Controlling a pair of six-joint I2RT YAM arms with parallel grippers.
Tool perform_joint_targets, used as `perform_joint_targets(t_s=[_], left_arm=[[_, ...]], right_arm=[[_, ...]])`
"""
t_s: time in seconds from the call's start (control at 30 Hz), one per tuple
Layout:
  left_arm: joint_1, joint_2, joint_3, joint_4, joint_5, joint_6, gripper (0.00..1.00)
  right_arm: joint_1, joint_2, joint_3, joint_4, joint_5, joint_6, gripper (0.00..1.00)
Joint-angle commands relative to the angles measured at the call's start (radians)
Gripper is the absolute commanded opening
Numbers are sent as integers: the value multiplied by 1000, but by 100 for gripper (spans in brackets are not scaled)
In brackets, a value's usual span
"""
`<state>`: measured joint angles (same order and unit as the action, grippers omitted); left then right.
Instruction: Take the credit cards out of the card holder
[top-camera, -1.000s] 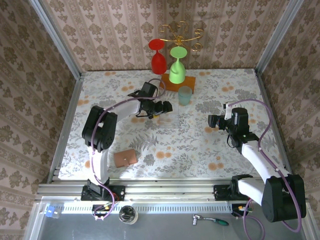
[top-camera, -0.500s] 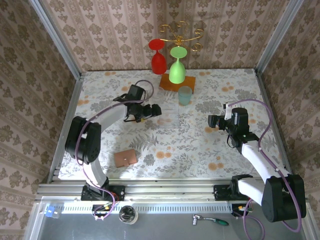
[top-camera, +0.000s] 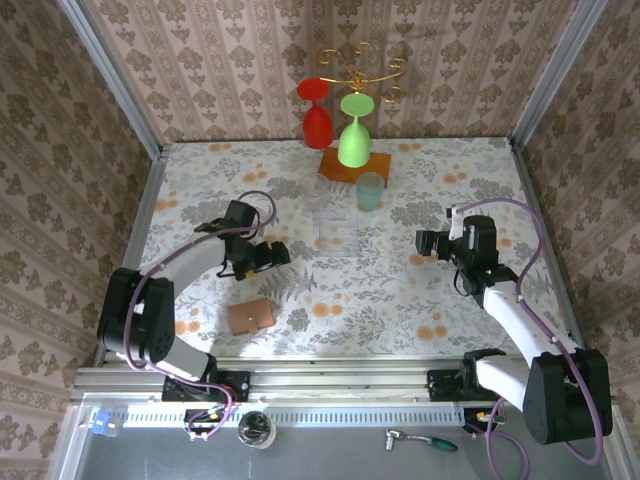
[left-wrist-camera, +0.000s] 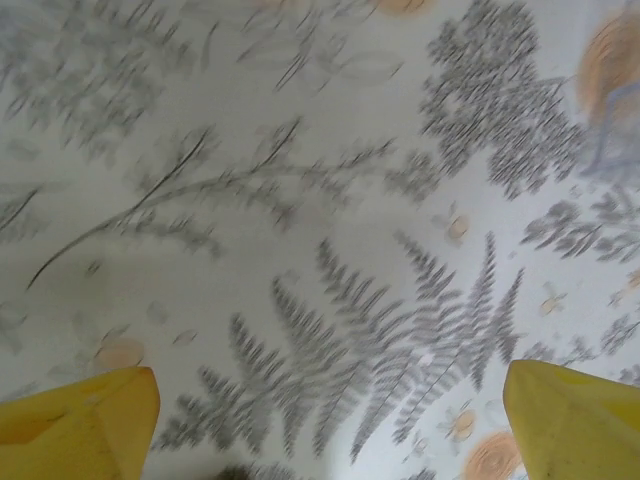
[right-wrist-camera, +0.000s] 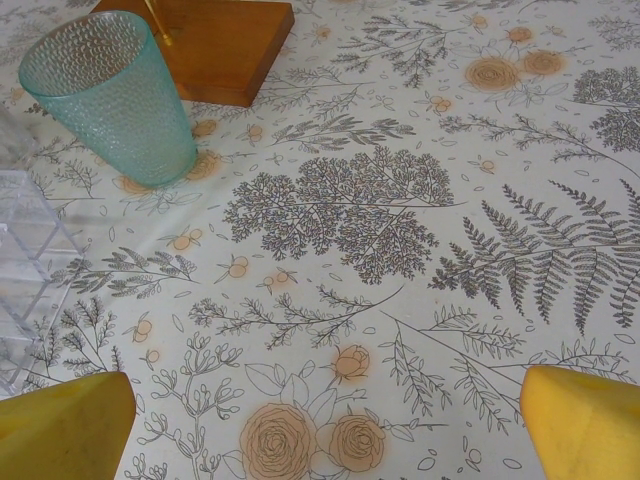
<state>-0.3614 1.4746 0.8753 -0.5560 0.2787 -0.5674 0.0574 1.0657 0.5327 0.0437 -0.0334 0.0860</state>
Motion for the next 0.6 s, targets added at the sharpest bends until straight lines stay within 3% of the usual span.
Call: perform_joint_targets(t_s=[0.0, 0.27, 0.57], left_arm=[[12, -68, -48, -99, -50, 22, 91], [16, -200, -155, -159, -83, -33, 99], [16, -264, -251, -159, -45, -75, 99]], right_arm=[[8, -16, -11, -15, -16, 17, 100], [9, -27, -19, -15, -10, 15, 100], [8, -41, -26, -11, -15, 17, 100]])
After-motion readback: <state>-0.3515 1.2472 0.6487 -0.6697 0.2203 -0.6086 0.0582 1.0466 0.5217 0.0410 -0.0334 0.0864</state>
